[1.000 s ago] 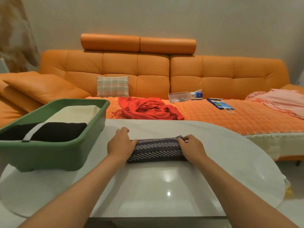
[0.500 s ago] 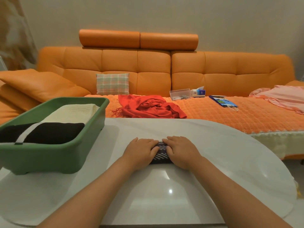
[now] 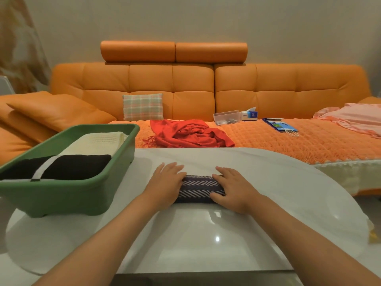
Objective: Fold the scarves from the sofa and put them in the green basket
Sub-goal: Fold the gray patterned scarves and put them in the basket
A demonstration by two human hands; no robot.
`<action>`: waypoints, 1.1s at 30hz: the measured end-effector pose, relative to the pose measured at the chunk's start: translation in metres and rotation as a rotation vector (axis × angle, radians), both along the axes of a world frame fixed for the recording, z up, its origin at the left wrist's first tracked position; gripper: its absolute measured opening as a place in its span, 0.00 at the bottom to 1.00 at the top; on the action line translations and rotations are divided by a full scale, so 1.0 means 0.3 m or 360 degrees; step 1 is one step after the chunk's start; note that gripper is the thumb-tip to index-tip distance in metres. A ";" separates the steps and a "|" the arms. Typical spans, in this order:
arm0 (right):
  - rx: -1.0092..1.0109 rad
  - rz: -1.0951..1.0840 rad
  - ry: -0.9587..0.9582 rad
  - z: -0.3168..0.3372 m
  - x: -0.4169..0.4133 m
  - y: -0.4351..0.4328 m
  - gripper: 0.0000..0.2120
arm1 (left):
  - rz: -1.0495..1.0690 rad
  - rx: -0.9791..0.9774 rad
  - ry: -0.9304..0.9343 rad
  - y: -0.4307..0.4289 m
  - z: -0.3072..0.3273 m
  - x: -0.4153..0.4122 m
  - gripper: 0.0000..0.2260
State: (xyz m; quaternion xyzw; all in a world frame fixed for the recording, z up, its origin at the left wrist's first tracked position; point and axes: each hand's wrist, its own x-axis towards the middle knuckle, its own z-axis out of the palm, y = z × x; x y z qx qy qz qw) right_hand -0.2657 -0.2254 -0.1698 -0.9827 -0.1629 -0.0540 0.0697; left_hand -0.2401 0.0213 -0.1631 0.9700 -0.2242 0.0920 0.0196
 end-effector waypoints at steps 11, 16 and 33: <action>-0.0017 0.0030 0.0255 0.045 -0.028 -0.039 0.44 | -0.0136 -0.0285 0.0477 0.060 0.027 0.021 0.22; -0.0104 -0.0060 0.0121 0.053 -0.022 -0.014 0.36 | -0.0140 -0.0217 0.0169 0.059 0.041 0.024 0.13; 0.0366 0.0329 -0.0628 0.409 0.136 0.622 0.29 | 0.0113 -0.0121 -0.0509 0.723 0.505 -0.027 0.17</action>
